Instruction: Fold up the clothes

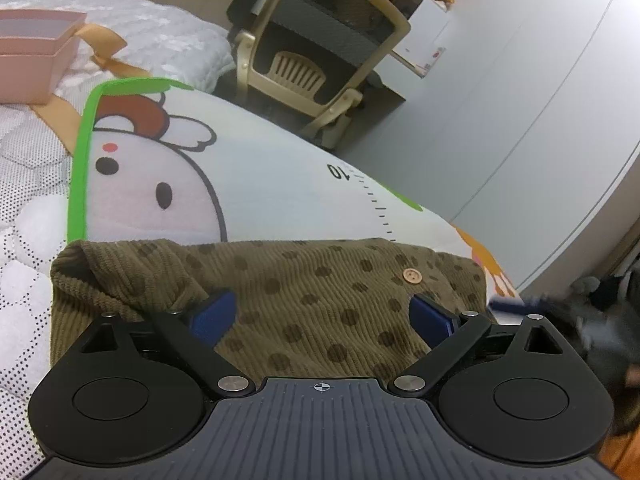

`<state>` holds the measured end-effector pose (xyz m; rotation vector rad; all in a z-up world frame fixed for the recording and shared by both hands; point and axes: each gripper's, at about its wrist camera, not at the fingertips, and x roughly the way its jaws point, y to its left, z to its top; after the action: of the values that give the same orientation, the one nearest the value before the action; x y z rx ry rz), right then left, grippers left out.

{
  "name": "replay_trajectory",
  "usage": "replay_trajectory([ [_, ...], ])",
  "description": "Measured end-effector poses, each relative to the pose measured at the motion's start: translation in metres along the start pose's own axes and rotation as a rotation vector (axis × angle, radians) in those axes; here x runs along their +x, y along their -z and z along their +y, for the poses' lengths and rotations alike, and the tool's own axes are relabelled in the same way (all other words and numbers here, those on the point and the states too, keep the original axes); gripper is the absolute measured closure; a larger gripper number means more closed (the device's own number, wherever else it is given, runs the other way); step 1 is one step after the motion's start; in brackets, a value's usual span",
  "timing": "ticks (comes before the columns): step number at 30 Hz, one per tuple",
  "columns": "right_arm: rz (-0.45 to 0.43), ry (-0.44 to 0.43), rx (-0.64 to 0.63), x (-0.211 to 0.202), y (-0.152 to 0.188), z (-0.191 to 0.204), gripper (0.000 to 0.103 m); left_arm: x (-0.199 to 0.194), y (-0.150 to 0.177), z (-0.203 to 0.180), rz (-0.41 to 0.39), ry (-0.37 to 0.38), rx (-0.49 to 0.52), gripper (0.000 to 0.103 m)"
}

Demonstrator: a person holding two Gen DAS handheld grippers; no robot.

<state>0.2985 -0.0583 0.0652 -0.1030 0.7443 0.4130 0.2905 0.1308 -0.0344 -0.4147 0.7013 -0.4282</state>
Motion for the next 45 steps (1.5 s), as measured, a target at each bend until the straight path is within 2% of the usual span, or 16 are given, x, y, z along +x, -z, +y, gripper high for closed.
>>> replay_trajectory([
  [1, 0.013, 0.008, -0.019, 0.007, 0.007, 0.005, 0.0, -0.001, 0.0, 0.0, 0.0, -0.003, -0.003, 0.006],
  [2, -0.015, 0.012, -0.02, 0.008, 0.011, 0.006, 0.0, -0.003, -0.001, 0.001, -0.002, -0.009, -0.019, 0.006],
  [5, -0.011, 0.002, 0.0, 0.006, 0.01, 0.002, 0.0, -0.026, 0.001, 0.002, -0.025, -0.042, -0.083, 0.006],
  [8, -0.011, 0.0, -0.001, -0.001, 0.008, 0.003, 0.0, -0.056, 0.011, -0.003, -0.05, -0.087, -0.037, 0.006],
  [10, -0.034, -0.034, -0.003, -0.007, 0.007, 0.008, 0.0, -0.069, 0.023, -0.009, -0.026, -0.113, 0.012, 0.006],
  [14, -0.051, -0.092, -0.031, -0.016, 0.008, 0.021, 0.0, -0.083, 0.039, -0.025, 0.003, -0.039, 0.089, 0.005],
  [16, -0.035, -0.053, -0.077, -0.009, 0.016, 0.03, 0.0, -0.082, 0.039, -0.03, -0.016, -0.01, 0.106, 0.003],
  [18, -0.045, -0.009, -0.13, -0.007, 0.024, 0.037, 0.0, -0.071, 0.03, -0.022, -0.02, -0.014, 0.042, 0.003],
  [22, -0.062, 0.022, -0.181, -0.011, 0.034, 0.043, 0.0, -0.053, 0.009, 0.014, -0.021, -0.062, -0.188, 0.003],
  [26, -0.06, 0.004, -0.16, -0.008, 0.034, 0.041, 0.0, -0.031, -0.008, 0.036, 0.003, -0.027, -0.246, 0.003],
  [28, -0.059, 0.017, -0.172, -0.009, 0.035, 0.042, 0.0, -0.035, -0.022, 0.038, -0.056, -0.035, -0.24, 0.003],
  [30, -0.062, 0.023, -0.173, -0.01, 0.036, 0.043, 0.0, -0.052, -0.037, 0.042, -0.16, -0.009, -0.251, 0.003],
  [31, -0.062, 0.021, -0.171, -0.01, 0.036, 0.042, 0.0, -0.058, -0.04, 0.042, -0.184, -0.003, -0.248, 0.003],
  [40, -0.065, 0.014, -0.167, -0.011, 0.038, 0.042, 0.0, -0.088, -0.016, 0.037, -0.121, -0.011, -0.143, 0.002],
  [43, -0.066, 0.018, -0.169, -0.011, 0.039, 0.043, 0.0, -0.081, 0.008, 0.022, -0.012, 0.075, -0.059, 0.002],
  [45, -0.066, 0.021, -0.167, -0.011, 0.039, 0.043, 0.0, -0.077, 0.024, 0.018, 0.025, 0.077, -0.035, 0.002],
])
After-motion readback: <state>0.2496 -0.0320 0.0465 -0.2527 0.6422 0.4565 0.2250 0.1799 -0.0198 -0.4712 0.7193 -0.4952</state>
